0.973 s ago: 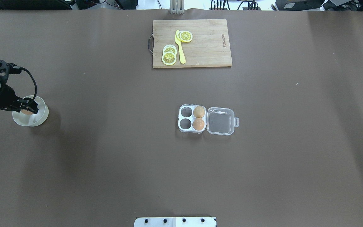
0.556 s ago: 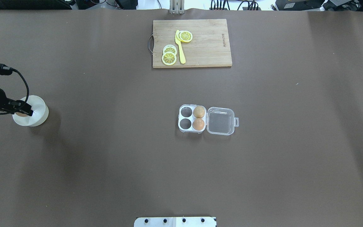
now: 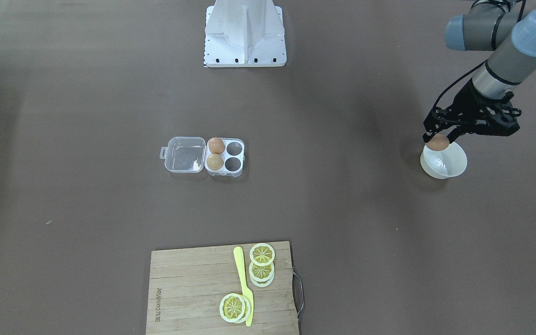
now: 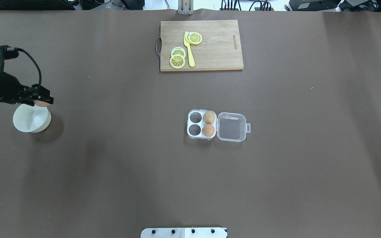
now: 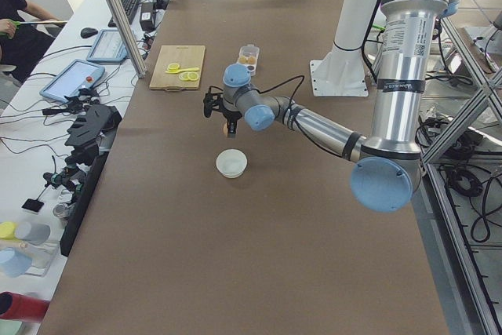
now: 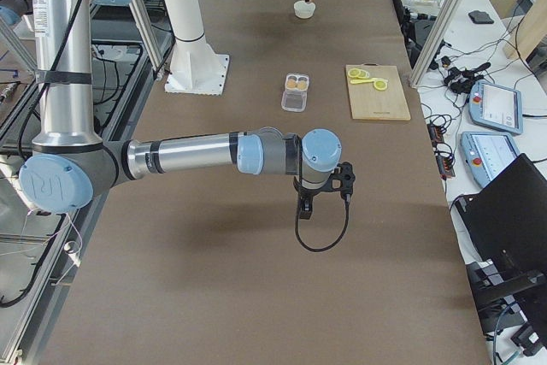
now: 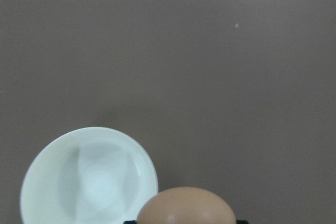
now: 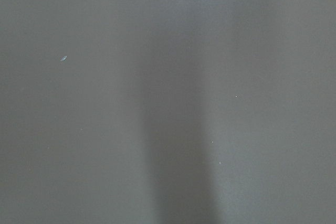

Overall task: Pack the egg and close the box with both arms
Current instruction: 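Lift the egg with the left gripper and carry it to the egg box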

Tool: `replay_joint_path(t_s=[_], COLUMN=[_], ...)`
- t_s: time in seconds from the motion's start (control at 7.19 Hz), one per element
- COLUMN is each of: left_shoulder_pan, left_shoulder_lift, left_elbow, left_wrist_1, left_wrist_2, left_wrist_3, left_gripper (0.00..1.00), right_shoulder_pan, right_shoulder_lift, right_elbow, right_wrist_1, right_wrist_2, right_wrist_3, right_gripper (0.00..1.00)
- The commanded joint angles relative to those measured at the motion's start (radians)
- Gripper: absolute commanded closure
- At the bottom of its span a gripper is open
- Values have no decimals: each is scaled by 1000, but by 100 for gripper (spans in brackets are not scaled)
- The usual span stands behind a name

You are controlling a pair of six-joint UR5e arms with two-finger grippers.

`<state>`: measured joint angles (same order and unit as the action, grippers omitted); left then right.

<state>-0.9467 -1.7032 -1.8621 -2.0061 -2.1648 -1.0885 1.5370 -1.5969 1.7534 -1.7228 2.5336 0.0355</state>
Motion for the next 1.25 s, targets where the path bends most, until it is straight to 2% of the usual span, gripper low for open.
replay_joint_path(t_s=[0.0, 0.14, 0.28, 0.56, 0.7, 0.97, 1.11], left_shoulder_pan=[44, 128, 187, 357, 425, 540, 571], left_shoulder_lift=[-219, -284, -336, -380, -419, -455, -481], left_elbow=[70, 99, 119, 162, 190, 198, 236], left_wrist_1=[-8, -34, -75, -216, -245, -272, -302], left_wrist_2=[3, 17, 93, 298, 385, 537, 592], left_wrist_3=[-281, -369, -452, -629, -692, -728, -738], left_gripper=[71, 71, 71, 71, 72, 72, 72], right_shoulder_pan=[0, 0, 0, 0, 0, 0, 0], right_shoulder_lift=[0, 0, 2, 2, 3, 5, 3], right_elbow=[0, -3, -8, -11, -9, -9, -9], right_wrist_1=[0, -1, 0, -1, -1, -1, -1], right_wrist_2=[1, 1, 4, 14, 14, 17, 28], right_wrist_3=[1, 1, 1, 1, 1, 1, 1], right_gripper=[0, 0, 0, 0, 0, 0, 0])
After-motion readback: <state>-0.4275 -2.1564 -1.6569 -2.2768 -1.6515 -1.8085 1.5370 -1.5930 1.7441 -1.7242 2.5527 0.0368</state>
